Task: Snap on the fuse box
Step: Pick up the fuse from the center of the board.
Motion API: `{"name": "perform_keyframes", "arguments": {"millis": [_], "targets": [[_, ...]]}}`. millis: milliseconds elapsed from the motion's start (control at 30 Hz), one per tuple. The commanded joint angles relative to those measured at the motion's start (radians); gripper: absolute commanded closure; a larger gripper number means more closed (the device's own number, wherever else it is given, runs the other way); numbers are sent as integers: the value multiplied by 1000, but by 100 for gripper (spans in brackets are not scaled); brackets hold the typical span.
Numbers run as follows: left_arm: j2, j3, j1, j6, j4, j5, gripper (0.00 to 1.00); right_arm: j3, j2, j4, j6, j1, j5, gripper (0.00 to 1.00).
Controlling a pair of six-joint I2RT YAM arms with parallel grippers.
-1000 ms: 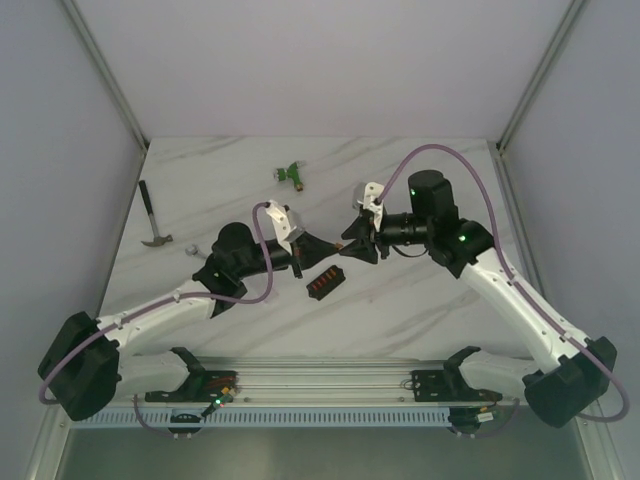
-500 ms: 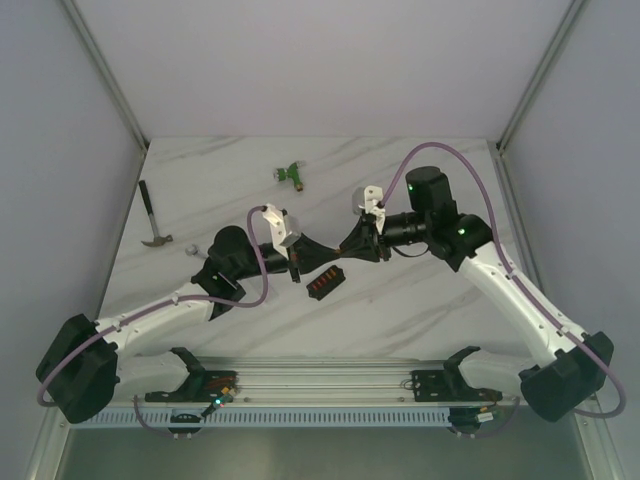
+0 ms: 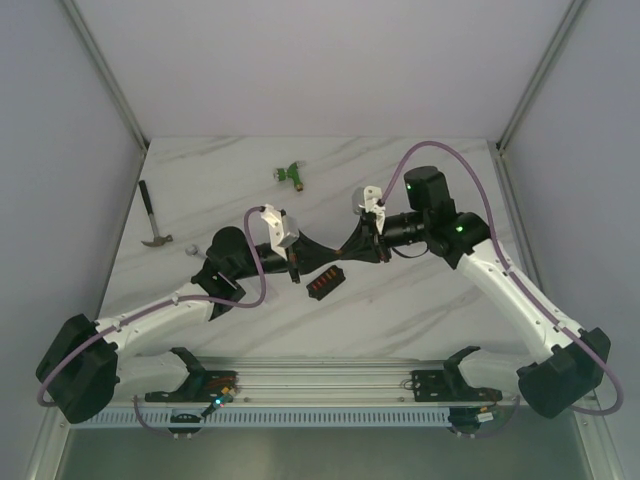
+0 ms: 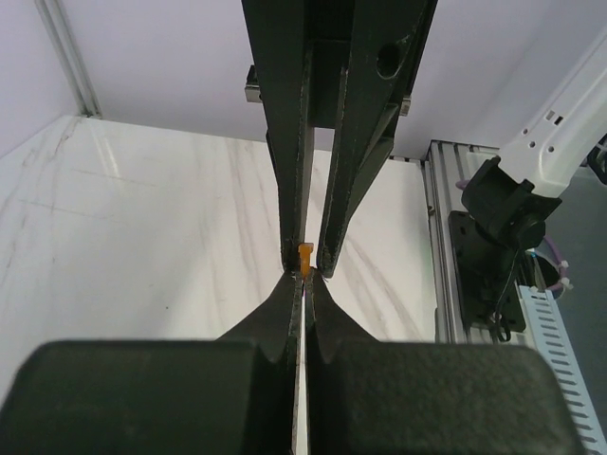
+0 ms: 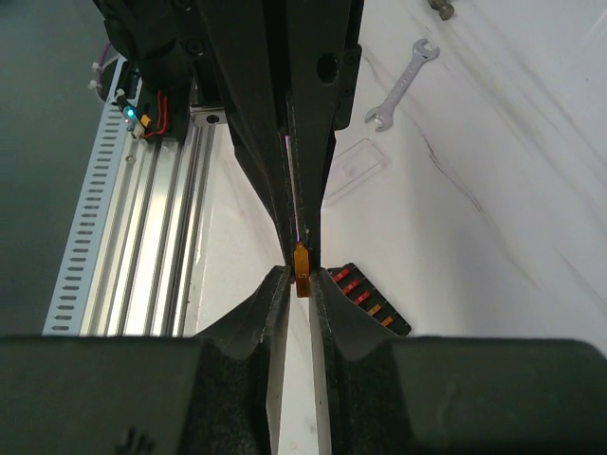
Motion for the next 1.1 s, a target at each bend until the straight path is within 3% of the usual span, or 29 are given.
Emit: {"name": "perform_keyframes", "arguments": {"millis": [0,200,400,467,567,733,1067], "targets": [[-3,-12,-6,1,58,34,100,40,1,-13,-18,-7,-62,79],[0,-11,-7,3,62,41,100,45,2,-19,-23,-13,-102,81],[13,-10,-8,3,62,49,100,49,9,-26,-27,-22,-127,99],[18,-12,-9,3,59,40,97,51,11,-28,-25,-23,-128,100],[18,-23,-9,-2,47,-2,86,51,16,-26,-12,-22,-94,100],[-20,-102,-9,4,30,-209,47,60,58,-25,76,-23,48,100],[-1,-333,-18,-16,169,-570,13,-11,105,27,311,11,448,100]]}}
